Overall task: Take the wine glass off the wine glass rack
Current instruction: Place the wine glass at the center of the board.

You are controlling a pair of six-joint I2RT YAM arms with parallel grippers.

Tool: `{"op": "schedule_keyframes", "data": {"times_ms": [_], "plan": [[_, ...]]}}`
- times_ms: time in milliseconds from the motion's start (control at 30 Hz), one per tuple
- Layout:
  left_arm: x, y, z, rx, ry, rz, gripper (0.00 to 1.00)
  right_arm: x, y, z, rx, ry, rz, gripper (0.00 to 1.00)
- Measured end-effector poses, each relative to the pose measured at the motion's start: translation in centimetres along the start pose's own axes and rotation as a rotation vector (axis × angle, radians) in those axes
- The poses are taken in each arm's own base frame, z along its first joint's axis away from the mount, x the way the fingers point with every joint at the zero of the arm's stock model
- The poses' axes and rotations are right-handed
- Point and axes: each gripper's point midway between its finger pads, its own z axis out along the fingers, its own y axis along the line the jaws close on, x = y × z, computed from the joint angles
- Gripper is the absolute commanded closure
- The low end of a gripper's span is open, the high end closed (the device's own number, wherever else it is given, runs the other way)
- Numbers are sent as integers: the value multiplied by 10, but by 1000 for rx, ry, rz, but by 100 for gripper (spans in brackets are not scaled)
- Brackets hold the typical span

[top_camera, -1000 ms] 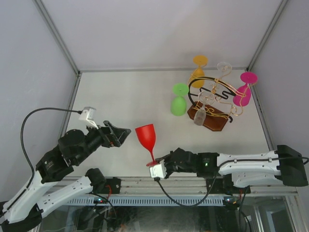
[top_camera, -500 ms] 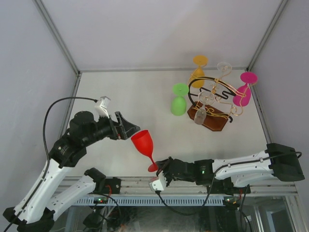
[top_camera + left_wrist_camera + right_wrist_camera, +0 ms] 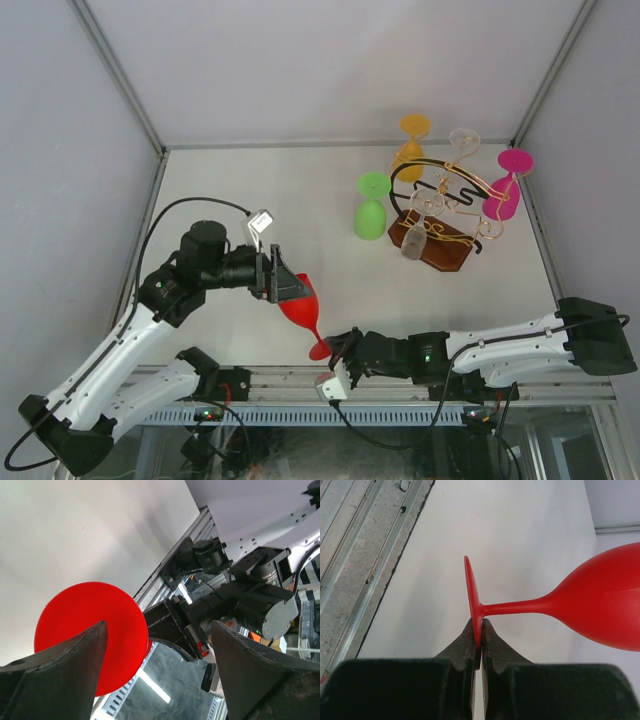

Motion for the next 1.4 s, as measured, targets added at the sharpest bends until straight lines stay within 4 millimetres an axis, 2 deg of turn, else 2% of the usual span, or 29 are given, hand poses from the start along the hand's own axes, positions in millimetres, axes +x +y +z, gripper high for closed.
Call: {"op": "schedule_keyframes", "data": {"times_ms": [133,333,533,633,800,867,967,1133,1267,1400], "plan": [[8,-2,3,15,34,17,27,0,0,0,0,-1,-6,100],[14,-4,3,22,58,45,36,0,0,0,-1,0,-6,100],[23,-3,2,23,90,83,49,2,1,0,-9,5,-12,100],[31,-5,2,34,120,120,65,6,3,0,-18,18,-18,100],[42,-2,2,28,162,176,98,8,6,-1,-38,23,-37,100],[43,2,2,11,168,181,100,9,7,-1,-43,23,-41,100],[44,3,4,6,177,178,100,11,9,-1,-51,31,-42,95],[41,0,2,-2,174,183,100,15,5,-3,-34,51,-21,69],[35,6,-2,-71,146,191,100,16,-5,-9,17,57,27,53],[22,22,-12,-200,79,206,100,12,-16,-16,72,45,81,48]]}}
